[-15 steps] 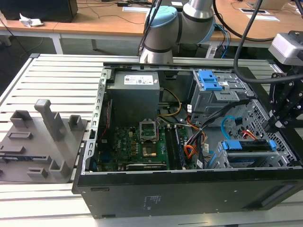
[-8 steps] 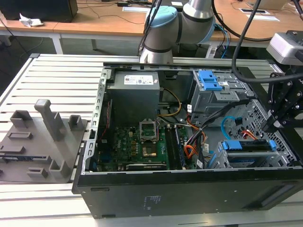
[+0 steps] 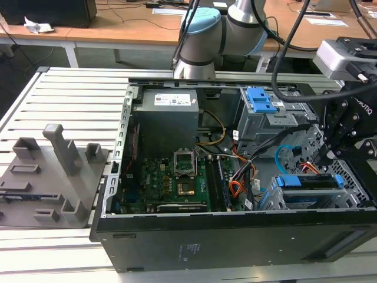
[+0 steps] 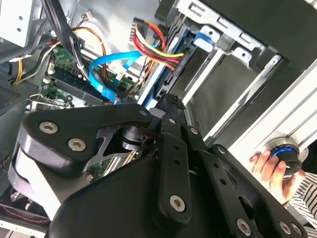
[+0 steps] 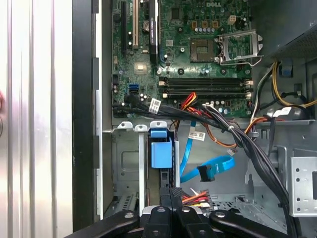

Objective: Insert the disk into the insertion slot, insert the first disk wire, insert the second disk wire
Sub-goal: 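Insert the first disk wire, then insert the second disk wire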

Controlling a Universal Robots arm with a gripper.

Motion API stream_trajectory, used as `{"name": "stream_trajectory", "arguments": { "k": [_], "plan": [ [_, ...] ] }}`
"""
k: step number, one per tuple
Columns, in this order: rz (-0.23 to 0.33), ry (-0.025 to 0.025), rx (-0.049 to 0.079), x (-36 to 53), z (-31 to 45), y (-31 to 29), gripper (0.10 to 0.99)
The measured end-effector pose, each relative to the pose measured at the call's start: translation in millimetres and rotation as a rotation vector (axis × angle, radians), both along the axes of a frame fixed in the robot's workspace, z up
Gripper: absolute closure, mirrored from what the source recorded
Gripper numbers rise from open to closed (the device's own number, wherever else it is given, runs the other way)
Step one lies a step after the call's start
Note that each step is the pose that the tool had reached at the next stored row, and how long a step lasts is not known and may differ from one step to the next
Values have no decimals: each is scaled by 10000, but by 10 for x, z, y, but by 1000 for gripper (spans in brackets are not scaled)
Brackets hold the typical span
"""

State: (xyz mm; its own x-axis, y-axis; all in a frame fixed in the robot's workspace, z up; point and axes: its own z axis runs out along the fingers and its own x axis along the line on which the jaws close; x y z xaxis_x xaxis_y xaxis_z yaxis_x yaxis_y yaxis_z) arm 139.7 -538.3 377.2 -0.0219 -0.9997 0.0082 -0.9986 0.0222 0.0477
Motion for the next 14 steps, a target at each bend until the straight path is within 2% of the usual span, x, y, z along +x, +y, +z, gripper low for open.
{"name": "stream_trajectory", "arguments": {
  "k": [3, 14],
  "plan": [
    [0, 0, 1, -45, 0, -1, 980],
    [1, 0, 1, -53, 0, 0, 980]
  ]
}}
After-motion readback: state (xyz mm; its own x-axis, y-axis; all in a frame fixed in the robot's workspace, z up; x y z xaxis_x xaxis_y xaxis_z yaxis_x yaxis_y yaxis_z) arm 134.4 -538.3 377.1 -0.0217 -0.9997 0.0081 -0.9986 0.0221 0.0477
